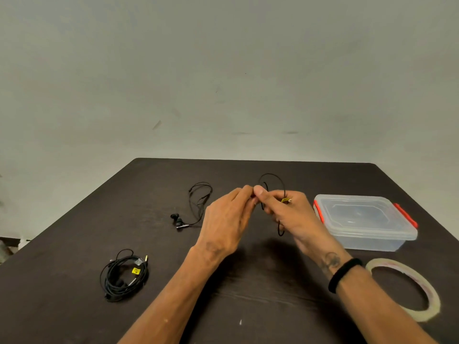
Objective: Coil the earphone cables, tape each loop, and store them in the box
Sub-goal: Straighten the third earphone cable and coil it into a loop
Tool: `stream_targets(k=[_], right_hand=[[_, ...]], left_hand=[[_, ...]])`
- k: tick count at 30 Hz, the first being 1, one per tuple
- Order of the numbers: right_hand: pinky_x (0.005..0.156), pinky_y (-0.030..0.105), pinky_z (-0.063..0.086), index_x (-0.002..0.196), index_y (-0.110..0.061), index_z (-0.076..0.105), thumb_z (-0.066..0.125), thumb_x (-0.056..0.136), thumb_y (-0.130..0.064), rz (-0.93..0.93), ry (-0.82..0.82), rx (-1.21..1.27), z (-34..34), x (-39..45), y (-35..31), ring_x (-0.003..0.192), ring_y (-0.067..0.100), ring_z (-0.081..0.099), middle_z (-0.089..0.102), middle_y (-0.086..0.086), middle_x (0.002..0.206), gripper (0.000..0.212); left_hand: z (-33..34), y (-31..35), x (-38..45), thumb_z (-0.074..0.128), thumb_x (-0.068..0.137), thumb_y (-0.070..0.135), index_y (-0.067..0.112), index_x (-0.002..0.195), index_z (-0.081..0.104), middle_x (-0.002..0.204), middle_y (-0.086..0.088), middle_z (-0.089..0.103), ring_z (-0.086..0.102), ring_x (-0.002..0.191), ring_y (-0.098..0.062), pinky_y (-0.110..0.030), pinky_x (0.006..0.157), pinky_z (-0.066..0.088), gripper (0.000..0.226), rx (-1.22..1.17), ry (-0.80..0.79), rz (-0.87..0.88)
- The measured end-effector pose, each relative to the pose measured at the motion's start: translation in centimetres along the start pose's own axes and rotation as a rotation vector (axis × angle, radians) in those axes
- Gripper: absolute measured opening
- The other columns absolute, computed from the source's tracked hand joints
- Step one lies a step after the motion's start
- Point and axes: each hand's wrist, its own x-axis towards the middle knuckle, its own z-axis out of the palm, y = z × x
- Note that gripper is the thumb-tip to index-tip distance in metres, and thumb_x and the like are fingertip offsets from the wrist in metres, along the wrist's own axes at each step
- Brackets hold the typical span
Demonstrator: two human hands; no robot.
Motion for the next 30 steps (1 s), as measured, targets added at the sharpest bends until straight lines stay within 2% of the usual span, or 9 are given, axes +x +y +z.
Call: stream_targets(k=[6,10,12,14,16,18,21,25,30], right_hand=[[0.048,0.02,0.032,0.088,-0.011,0.077,0.077,0.093,-0.029,0.017,0.151,0.301,-0.3,1.1,0.1,0.053,0.007,0.035,0.055,0.003,0.073,0.019],[0.047,0.02,0.028,0.094,-0.014,0.071,0.066,0.101,-0.032,-0.016,0.256,0.602,-2.1,1.6,-0.9,0.051,0.006,0.035,0.05,-0.004,0.07,0.021],[0.047,0.021,0.03,0.089,-0.017,0.068,0.063,0.102,-0.038,-0.036,0.287,0.538,-2.2,1.4,-0.9,0.052,0.008,0.036,0.049,-0.003,0.069,0.025],[0.051,0.025,0.034,0.083,-0.017,0.065,0.07,0.096,-0.044,-0.074,0.271,0.3,-1.3,0.9,-1.0,0.056,0.011,0.038,0.049,-0.003,0.066,0.03],[0.056,0.023,0.044,0.082,-0.015,0.068,0.08,0.086,-0.049,-0.124,0.194,0.068,-0.2,0.1,-1.2,0.062,0.009,0.051,0.06,-0.002,0.067,0.036],[0.061,0.017,0.049,0.085,-0.015,0.073,0.079,0.083,-0.054,-0.132,0.073,-0.014,0.4,-0.6,-1.4,0.067,0.006,0.059,0.068,-0.003,0.073,0.039],[0.061,0.022,0.044,0.085,-0.014,0.076,0.066,0.094,-0.054,-0.069,-0.04,0.047,0.7,-0.8,-1.8,0.064,0.008,0.053,0.064,-0.002,0.07,0.043],[0.055,0.027,0.032,0.088,-0.01,0.078,0.066,0.1,-0.036,-0.119,0.069,0.243,0.7,0.2,-2.0,0.059,0.011,0.043,0.059,0.003,0.069,0.031],[0.052,0.022,0.032,0.089,-0.012,0.077,0.063,0.103,-0.032,-0.149,0.192,0.34,-0.8,2.3,-6.0,0.059,0.009,0.043,0.062,0.004,0.076,0.029]], left_hand=[[-0.3,-0.1,0.1,0.041,0.11,0.048,0.031,0.111,0.055,0.09,0.014,0.061,0.058,0.075,-0.009,-0.033,0.062,0.05,0.022,0.0,-0.043,0.025],[-1.0,-1.6,0.2,0.039,0.111,0.043,0.031,0.103,0.053,0.081,0.016,0.055,0.051,0.069,-0.008,-0.034,0.059,0.047,0.02,0.04,0.035,-0.045],[-1.2,-2.0,0.2,0.041,0.112,0.04,0.03,0.102,0.053,0.08,0.015,0.053,0.05,0.069,-0.009,-0.037,0.059,0.049,0.019,0.043,0.064,-0.05],[-1.4,-1.5,0.2,0.044,0.111,0.038,0.03,0.102,0.055,0.082,0.016,0.053,0.051,0.071,-0.007,-0.034,0.061,0.049,0.016,0.039,0.101,-0.034],[-1.4,-0.6,0.3,0.046,0.111,0.038,0.029,0.106,0.057,0.088,0.017,0.057,0.053,0.076,-0.005,-0.031,0.064,0.05,0.015,0.028,0.129,0.003],[-1.1,0.1,0.4,0.046,0.111,0.036,0.027,0.113,0.06,0.096,0.016,0.061,0.057,0.08,-0.005,-0.031,0.066,0.053,0.017,-0.001,0.136,0.061],[-1.0,0.4,0.5,0.048,0.111,0.034,0.024,0.117,0.063,0.1,0.014,0.063,0.059,0.082,-0.006,-0.031,0.069,0.054,0.018,-0.063,0.139,0.118],[-1.4,1.1,0.7,0.057,0.108,0.033,0.023,0.114,0.067,0.099,0.015,0.066,0.063,0.083,-0.005,-0.026,0.072,0.054,0.015,-0.179,0.165,0.07],[-2.8,-0.4,0.7,0.055,0.108,0.032,0.022,0.101,0.069,0.065,0.02,0.055,0.048,0.056,-0.007,-0.016,0.057,0.034,0.019,-0.395,0.093,-0.189]])
